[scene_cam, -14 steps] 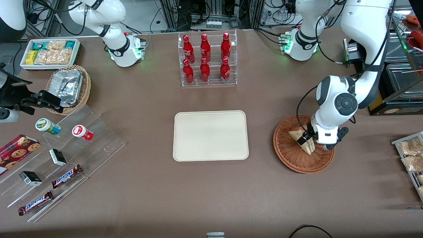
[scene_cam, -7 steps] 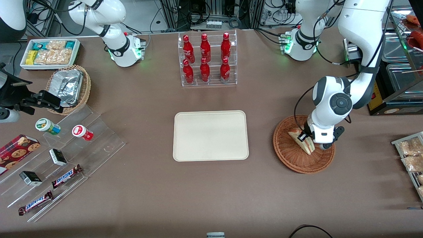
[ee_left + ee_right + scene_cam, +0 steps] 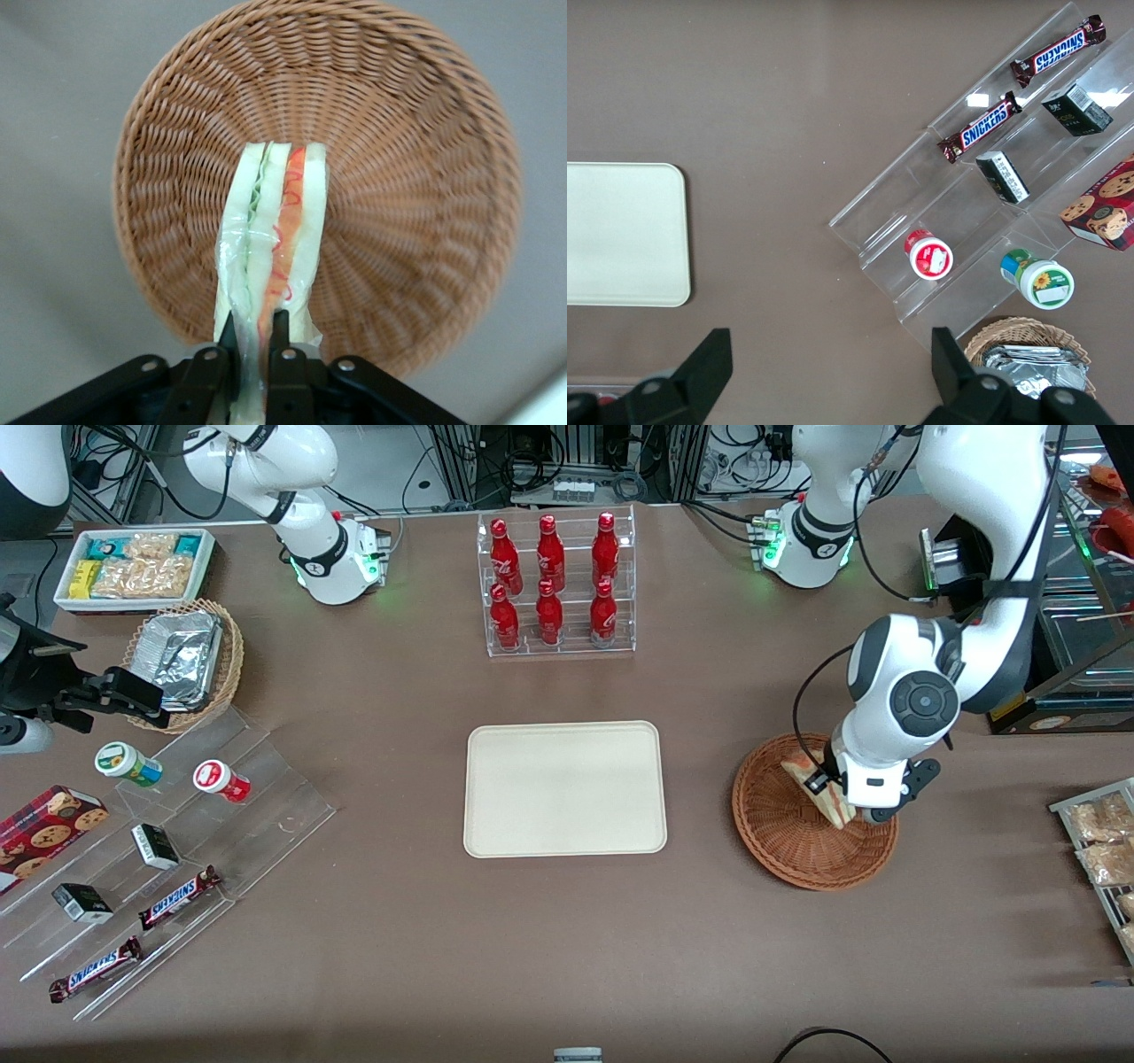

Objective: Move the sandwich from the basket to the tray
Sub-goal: 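Carry the held sandwich with the left gripper over the cream tray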

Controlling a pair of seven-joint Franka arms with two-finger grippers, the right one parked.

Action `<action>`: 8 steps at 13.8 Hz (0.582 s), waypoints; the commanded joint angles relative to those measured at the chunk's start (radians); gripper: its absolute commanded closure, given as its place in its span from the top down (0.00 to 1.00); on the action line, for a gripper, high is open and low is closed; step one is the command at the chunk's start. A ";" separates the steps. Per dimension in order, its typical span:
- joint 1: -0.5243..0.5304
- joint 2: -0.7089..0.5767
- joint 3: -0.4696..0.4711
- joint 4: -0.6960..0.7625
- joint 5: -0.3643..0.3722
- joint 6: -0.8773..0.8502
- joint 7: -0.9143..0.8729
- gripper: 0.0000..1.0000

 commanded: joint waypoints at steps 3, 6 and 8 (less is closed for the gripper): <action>-0.046 0.030 -0.127 0.244 0.003 -0.194 -0.024 0.00; -0.176 0.108 -0.160 0.320 0.010 -0.188 -0.038 0.00; -0.266 0.223 -0.160 0.427 0.018 -0.188 -0.082 0.00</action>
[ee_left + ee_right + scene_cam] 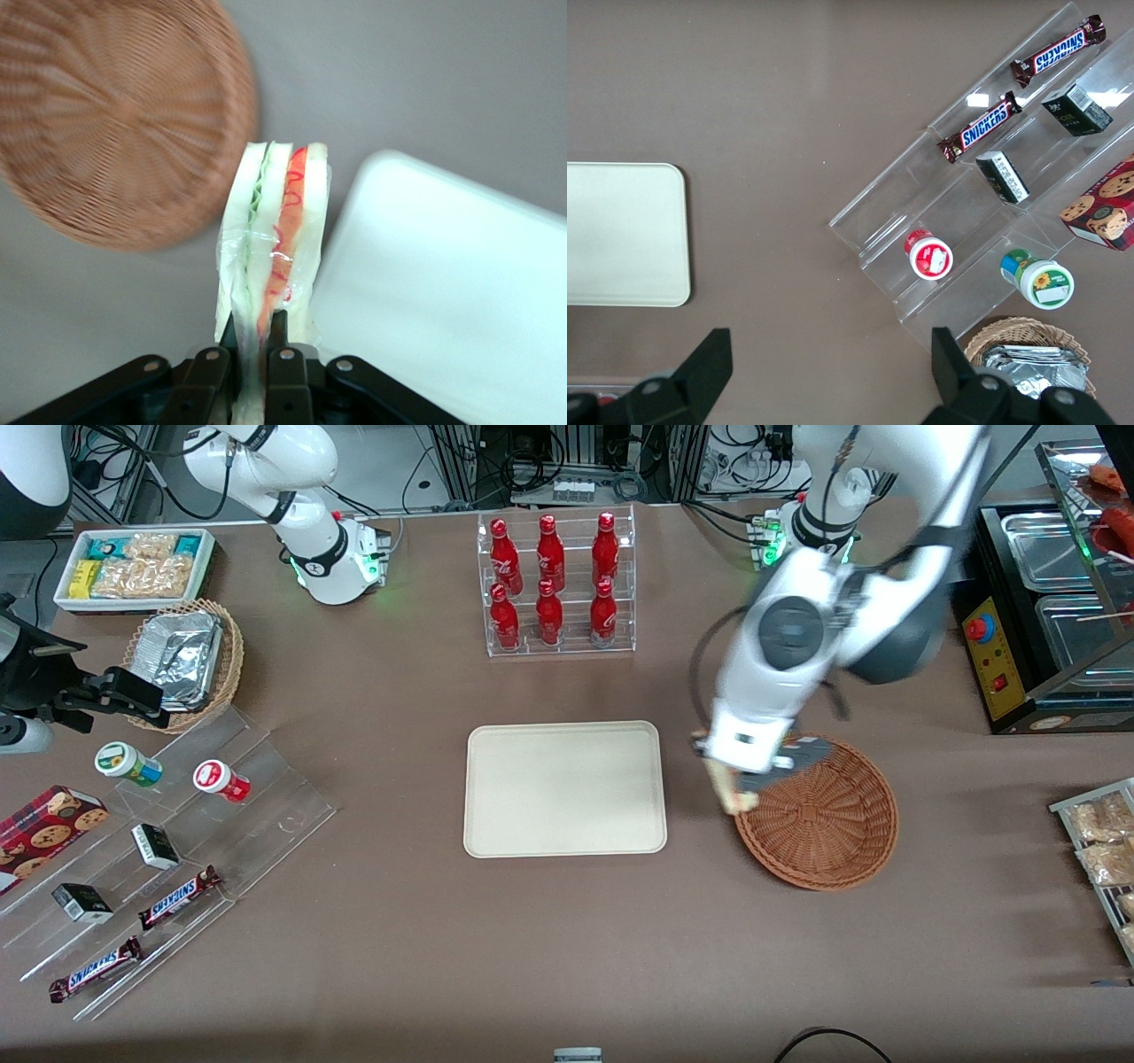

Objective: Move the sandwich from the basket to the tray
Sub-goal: 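Carry the held sandwich with the left gripper over the cream tray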

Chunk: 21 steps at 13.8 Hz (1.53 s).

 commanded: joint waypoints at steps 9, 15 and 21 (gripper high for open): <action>-0.282 0.436 0.005 0.331 0.135 0.149 -0.100 0.00; -0.320 0.499 0.005 0.331 0.138 0.218 -0.049 0.00; -0.285 0.404 0.010 0.331 0.123 0.169 -0.067 0.99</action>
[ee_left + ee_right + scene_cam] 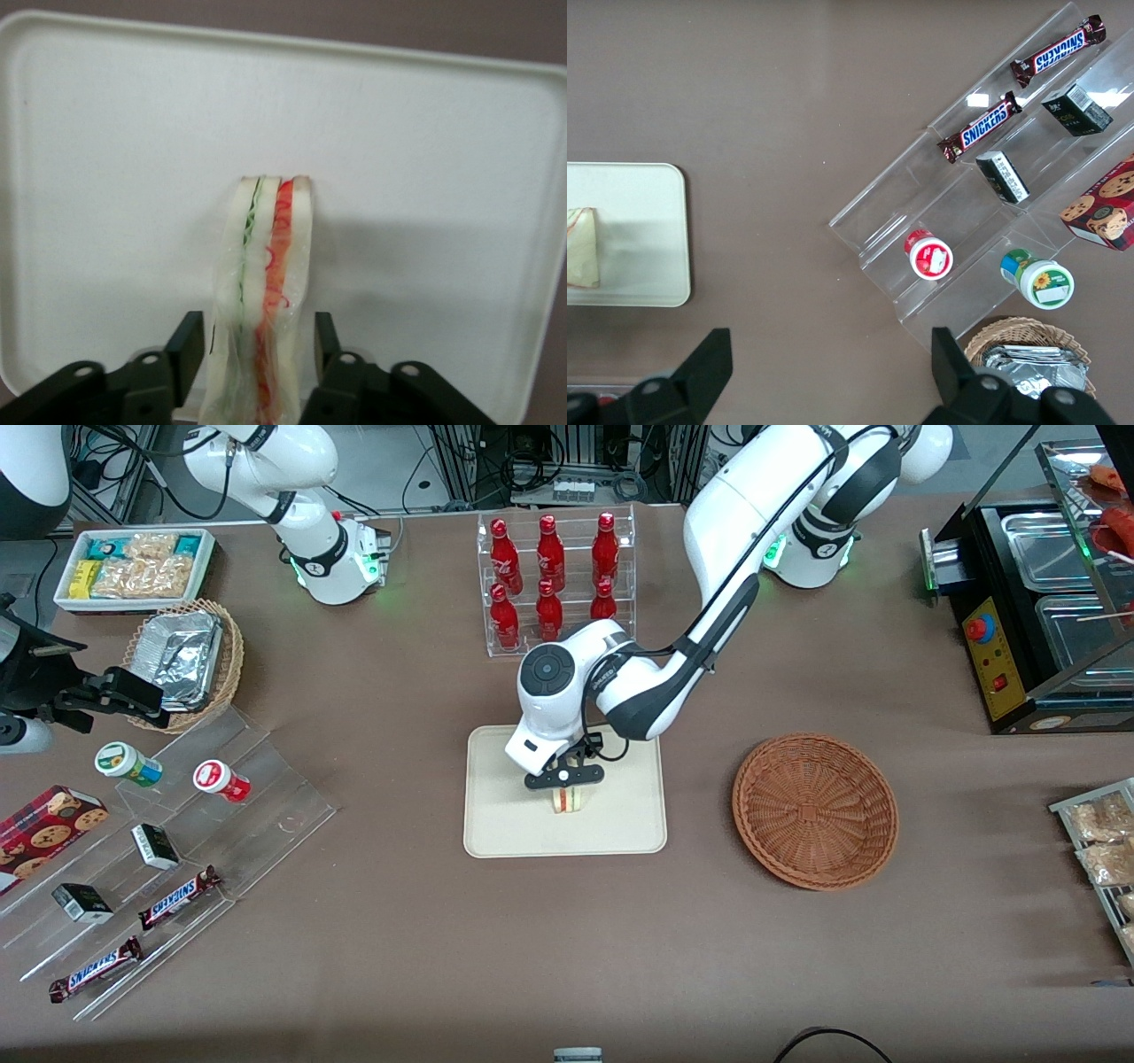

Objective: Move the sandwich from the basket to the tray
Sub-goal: 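Lower the sandwich onto the tray and open the left gripper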

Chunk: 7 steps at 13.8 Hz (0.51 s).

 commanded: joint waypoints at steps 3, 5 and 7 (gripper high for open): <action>0.084 -0.181 0.005 -0.007 -0.080 -0.171 -0.005 0.99; 0.139 -0.258 0.005 -0.010 -0.093 -0.287 -0.004 0.99; 0.194 -0.322 0.005 -0.012 -0.093 -0.390 0.001 0.99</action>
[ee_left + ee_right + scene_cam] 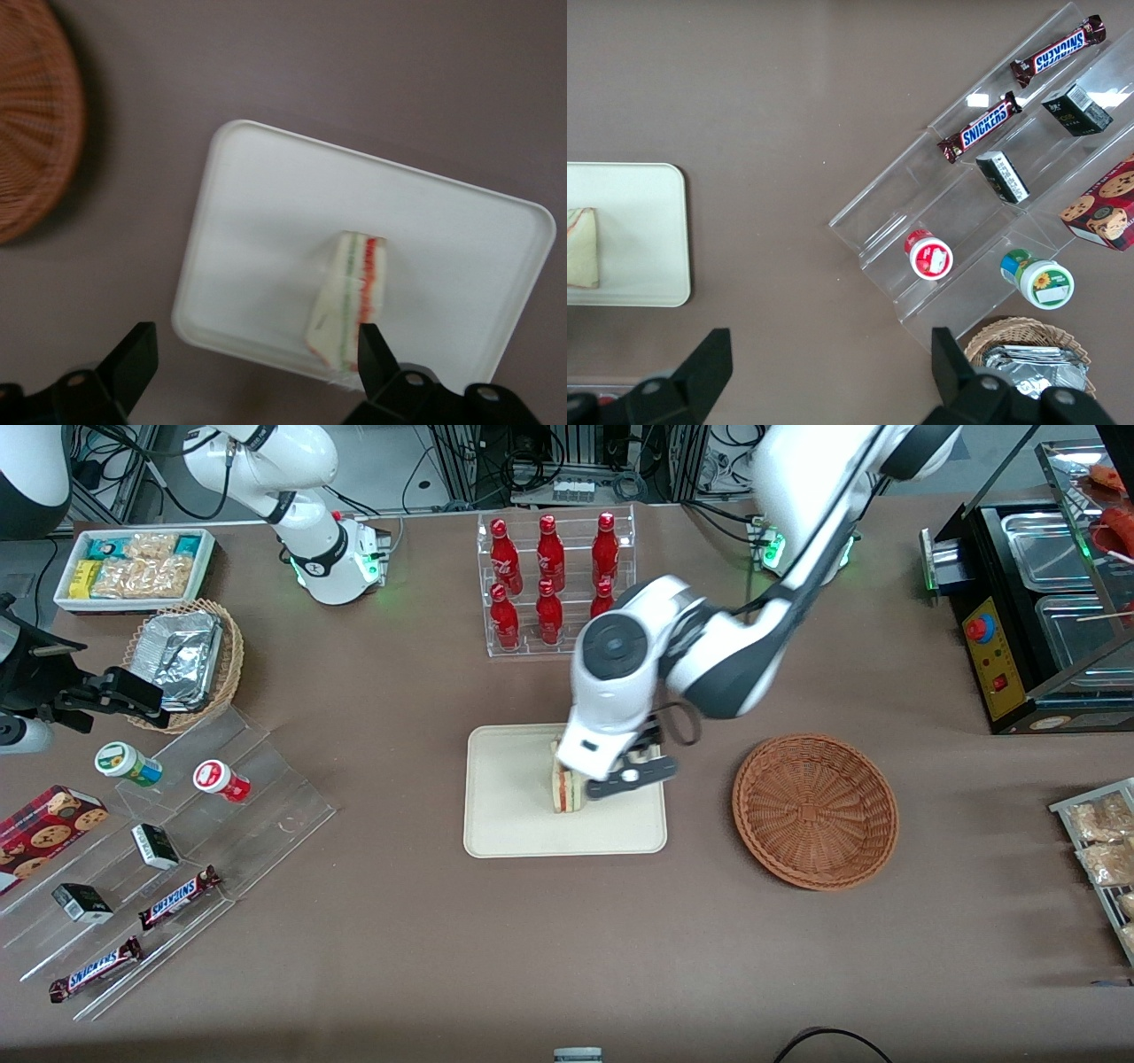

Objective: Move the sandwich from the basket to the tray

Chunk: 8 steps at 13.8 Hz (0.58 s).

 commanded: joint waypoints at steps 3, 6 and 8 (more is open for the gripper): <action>0.167 -0.176 -0.004 -0.059 -0.029 -0.195 0.070 0.99; 0.291 -0.263 -0.004 -0.105 -0.060 -0.250 0.222 0.99; 0.385 -0.322 -0.004 -0.162 -0.071 -0.269 0.369 0.99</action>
